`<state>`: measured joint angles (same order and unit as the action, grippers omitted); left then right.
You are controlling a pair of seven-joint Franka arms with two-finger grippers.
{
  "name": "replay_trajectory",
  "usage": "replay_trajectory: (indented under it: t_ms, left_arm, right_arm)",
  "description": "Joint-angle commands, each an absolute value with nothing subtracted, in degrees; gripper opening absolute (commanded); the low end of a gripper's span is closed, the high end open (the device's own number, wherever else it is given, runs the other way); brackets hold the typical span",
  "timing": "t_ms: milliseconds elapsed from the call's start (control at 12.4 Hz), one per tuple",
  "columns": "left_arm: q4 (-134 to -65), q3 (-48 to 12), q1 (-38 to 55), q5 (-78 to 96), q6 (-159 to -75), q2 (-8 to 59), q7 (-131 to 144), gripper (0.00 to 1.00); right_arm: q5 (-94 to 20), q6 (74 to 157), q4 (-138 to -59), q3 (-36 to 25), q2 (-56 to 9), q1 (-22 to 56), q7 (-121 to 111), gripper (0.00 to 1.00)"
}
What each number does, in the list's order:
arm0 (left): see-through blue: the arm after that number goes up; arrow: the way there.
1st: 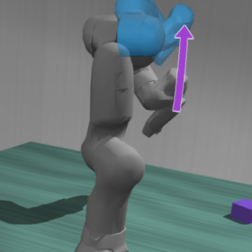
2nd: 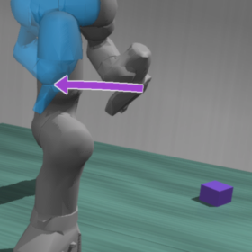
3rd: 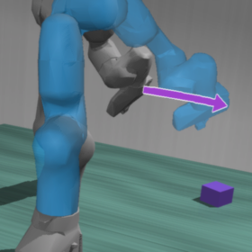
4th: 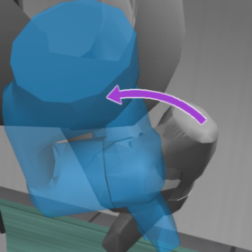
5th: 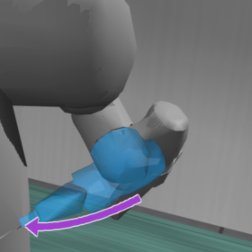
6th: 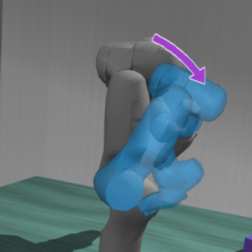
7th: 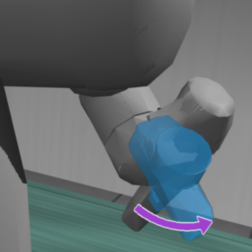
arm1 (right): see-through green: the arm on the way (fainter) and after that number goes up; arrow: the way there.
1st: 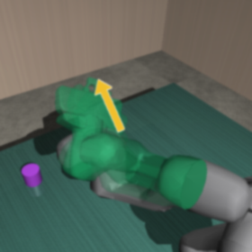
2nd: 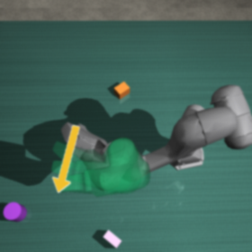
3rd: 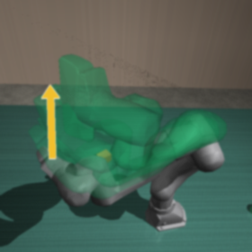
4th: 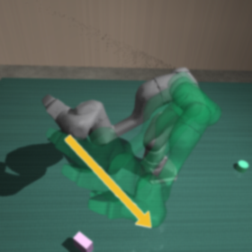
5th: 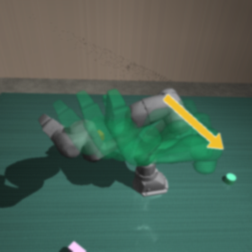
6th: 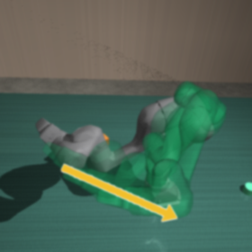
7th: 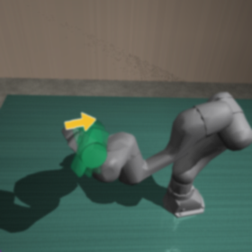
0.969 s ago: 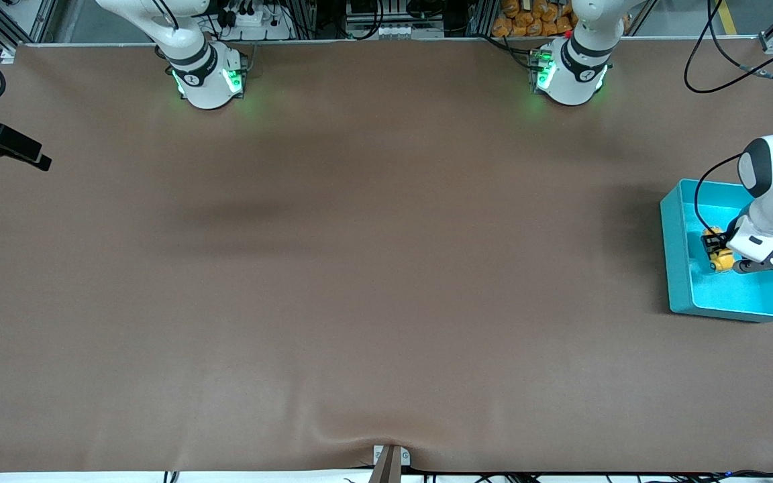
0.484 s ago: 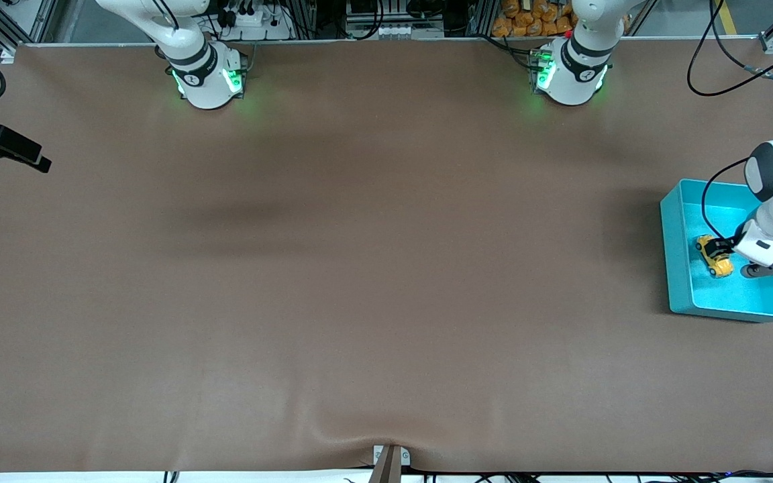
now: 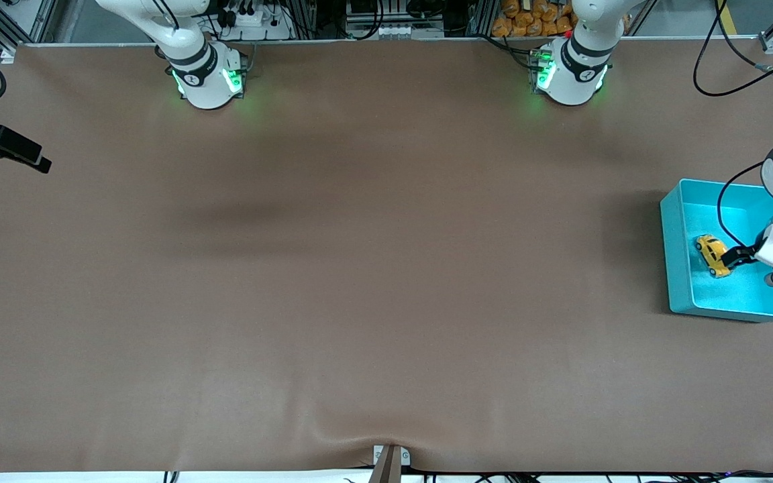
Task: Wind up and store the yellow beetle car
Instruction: 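Lower the car into the bin and open the left gripper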
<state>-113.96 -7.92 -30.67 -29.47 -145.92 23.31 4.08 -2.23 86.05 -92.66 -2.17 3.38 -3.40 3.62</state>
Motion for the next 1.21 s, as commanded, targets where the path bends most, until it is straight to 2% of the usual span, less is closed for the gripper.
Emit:
replay_trajectory:
  t_ms: [0,242,323,484,807,969,1130]
  left_arm:
    - [-114.6,-10.4,-30.1,-30.1,-141.3,17.9,4.0,1.00]
    - [-114.4,-12.2,-24.6,-28.7,-131.0,10.0,1.9,1.00]
    - [-113.8,-12.3,-21.8,-23.2,-127.5,7.1,0.8,1.00]
    - [-108.0,-12.3,-19.3,-8.6,-117.3,3.4,-3.5,1.00]
    - [-89.3,-12.3,-14.9,-4.9,-92.5,2.2,-6.9,1.00]
    - [-85.2,-12.5,-13.5,-5.1,-86.3,1.0,-6.9,1.00]
    - [-85.4,-13.9,-11.0,-5.4,-85.4,-1.9,-6.5,1.00]
  right_arm:
    - [-1.9,85.6,-91.8,-1.8,3.1,-2.5,3.7,1.00]
    - [-1.9,85.6,-91.4,-1.6,3.2,-1.7,3.8,1.00]
    - [-1.7,85.6,-91.4,-1.4,3.2,-1.1,3.8,1.00]
    - [-1.8,85.5,-91.4,-1.4,3.2,-1.1,3.8,1.00]
    - [-1.7,84.8,-91.4,-1.2,3.3,0.2,3.8,1.00]
    - [-1.8,84.8,-91.3,-1.1,3.4,0.3,3.8,1.00]
    - [-1.8,84.7,-91.3,-0.8,3.5,0.3,3.8,1.00]
